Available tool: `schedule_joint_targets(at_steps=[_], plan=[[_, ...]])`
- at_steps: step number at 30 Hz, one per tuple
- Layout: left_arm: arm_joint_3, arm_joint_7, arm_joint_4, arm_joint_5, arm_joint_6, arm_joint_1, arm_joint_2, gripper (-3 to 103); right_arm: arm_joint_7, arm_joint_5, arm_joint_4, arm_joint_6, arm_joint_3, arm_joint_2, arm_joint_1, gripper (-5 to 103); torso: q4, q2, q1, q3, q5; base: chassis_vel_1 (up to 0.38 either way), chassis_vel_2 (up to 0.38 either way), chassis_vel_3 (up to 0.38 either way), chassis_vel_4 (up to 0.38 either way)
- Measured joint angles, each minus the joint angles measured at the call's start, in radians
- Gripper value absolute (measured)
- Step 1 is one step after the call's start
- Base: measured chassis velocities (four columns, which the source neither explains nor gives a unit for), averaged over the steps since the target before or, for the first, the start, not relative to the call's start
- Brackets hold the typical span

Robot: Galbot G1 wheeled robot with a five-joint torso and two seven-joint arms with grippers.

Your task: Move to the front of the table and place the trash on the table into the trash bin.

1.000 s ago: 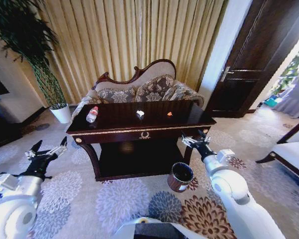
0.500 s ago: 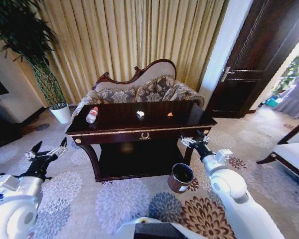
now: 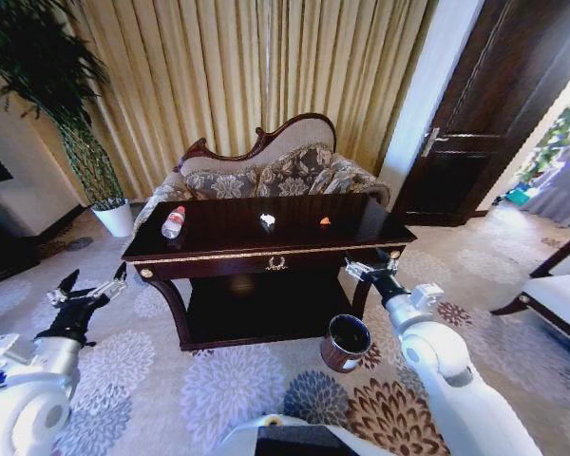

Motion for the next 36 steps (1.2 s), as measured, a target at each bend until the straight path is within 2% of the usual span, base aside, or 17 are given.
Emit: schedule_joint_targets(at_steps=[36], plan=[[-0.005,0.003,0.002,0.000,-0.009,0.007,-0.008,100,-0.003,-0.008,-0.011,0.005,-0.006,0.002,0.003,100,0.0000,0.000,0.000,0.000,0.0000,-0.083,0.082,0.077,-0.080]])
